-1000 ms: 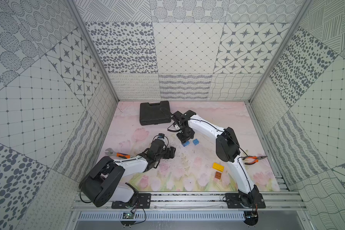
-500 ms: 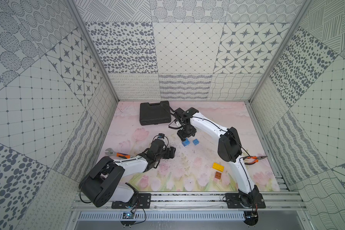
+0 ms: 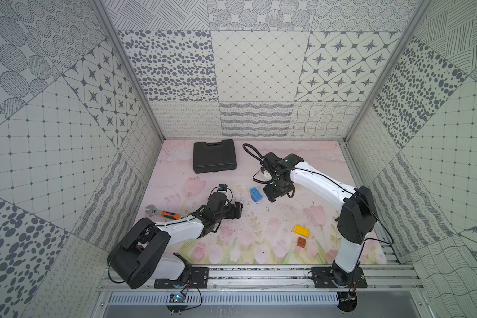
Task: Assemble the letter f with lego
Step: Pick up the lego brick from the center of the board.
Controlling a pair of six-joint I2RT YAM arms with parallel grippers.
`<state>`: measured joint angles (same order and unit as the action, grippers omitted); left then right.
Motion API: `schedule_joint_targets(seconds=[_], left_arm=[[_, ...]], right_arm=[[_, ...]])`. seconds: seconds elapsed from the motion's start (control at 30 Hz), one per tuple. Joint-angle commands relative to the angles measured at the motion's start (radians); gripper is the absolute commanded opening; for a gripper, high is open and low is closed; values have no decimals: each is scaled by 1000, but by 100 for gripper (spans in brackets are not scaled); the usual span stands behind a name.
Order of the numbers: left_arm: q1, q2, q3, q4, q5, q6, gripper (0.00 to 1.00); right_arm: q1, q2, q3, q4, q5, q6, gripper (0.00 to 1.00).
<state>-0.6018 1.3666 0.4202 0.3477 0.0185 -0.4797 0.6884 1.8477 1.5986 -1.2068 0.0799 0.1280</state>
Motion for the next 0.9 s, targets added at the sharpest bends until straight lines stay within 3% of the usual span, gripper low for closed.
schedule_joint_targets(seconds=[0.0,0.4,0.87], left_arm=[[-3,5,27,-7,4,9,94],[-3,-2,25,-26,-5,0,93],[-3,22,37,-27,1,0,93]], right_arm=[[-14,29,-22,100,-9,10,76],[-75,197,43,197,-85,-25,68],[-99,270,70,214,-108,-38,57]])
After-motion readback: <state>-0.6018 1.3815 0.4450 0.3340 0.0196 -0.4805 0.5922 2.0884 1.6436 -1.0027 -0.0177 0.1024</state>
